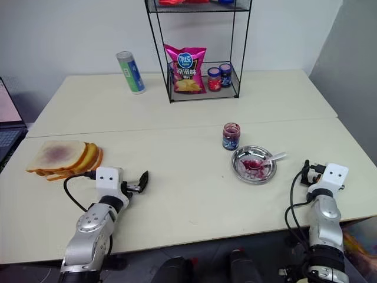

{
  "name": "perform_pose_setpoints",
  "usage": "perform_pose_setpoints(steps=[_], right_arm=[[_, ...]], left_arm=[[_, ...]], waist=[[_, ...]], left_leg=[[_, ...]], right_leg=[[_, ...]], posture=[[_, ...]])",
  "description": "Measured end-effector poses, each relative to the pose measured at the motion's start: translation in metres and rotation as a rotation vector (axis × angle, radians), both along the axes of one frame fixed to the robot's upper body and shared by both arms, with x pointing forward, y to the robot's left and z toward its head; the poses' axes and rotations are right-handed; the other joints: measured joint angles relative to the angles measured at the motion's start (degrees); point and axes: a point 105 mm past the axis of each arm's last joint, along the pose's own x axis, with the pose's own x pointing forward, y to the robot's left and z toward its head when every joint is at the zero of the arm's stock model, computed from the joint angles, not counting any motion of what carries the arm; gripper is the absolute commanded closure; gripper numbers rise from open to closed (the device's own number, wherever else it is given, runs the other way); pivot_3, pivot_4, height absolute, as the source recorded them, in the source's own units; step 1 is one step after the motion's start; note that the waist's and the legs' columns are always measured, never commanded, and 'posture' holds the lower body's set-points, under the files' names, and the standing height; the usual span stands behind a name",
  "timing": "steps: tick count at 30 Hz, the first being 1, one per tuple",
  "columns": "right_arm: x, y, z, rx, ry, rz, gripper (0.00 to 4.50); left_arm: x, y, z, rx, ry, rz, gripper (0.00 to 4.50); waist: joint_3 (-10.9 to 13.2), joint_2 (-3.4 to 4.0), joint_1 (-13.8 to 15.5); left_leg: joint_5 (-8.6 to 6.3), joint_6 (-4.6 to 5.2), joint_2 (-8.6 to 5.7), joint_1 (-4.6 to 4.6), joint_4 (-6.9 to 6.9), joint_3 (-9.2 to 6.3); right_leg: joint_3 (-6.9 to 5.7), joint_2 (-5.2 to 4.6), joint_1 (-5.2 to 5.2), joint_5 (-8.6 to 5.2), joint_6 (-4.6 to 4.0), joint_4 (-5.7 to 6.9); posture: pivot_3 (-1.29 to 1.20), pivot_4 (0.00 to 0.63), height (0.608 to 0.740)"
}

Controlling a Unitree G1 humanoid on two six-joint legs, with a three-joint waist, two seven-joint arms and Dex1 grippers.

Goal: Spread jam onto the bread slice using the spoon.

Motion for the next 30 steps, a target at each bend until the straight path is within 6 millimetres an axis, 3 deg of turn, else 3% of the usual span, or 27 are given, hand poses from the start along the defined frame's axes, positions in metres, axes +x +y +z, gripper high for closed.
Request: perform_pose_setpoints(steps=[9, 20, 26, 30], right_arm=[[0.0, -0.005, 0.001, -0.022, -0.005, -0.05, 0.04], [0.005, -0.007, 0.01, -0.018, -0.032, -0.093, 0.04], [0.012, -0.006, 0.021, -0.019, -0.065, -0.093, 0.04], [0.017, -0.007, 0.044, -0.049, -0.122, -0.081, 0.04]], left_arm=[[-0.01, 0.0, -0.002, -0.022, -0.005, 0.025, 0.0], [-0.006, 0.005, 0.001, 0.008, -0.004, 0.063, 0.0], [-0.003, 0.006, 0.003, 0.025, 0.006, 0.065, 0.0], [-0.004, 0.008, 0.004, 0.021, 0.005, 0.062, 0.0]], waist=[[-0.1, 0.05, 0.0], [-0.1, 0.05, 0.0], [-0.1, 0.05, 0.0], [-0.1, 0.05, 0.0]], left_leg=[[0.0, 0.0, -0.01, 0.01, 0.0, 0.0], [0.0, 0.0, -0.01, -0.01, 0.0, -0.02], [0.0, 0.0, -0.01, -0.01, -0.01, -0.02], [0.0, 0.0, 0.0, -0.04, -0.01, -0.03]], right_leg=[[0.0, 0.0, 0.01, -0.01, 0.0, -0.01], [-0.01, 0.01, 0.0, -0.01, 0.0, -0.01], [-0.01, 0.01, -0.01, -0.01, 0.0, -0.01], [-0.02, 0.01, -0.03, -0.01, 0.0, -0.01]], posture=[[0.0, 0.15, 0.74], [0.0, 0.15, 0.74], [0.0, 0.15, 0.74], [0.0, 0.15, 0.74]])
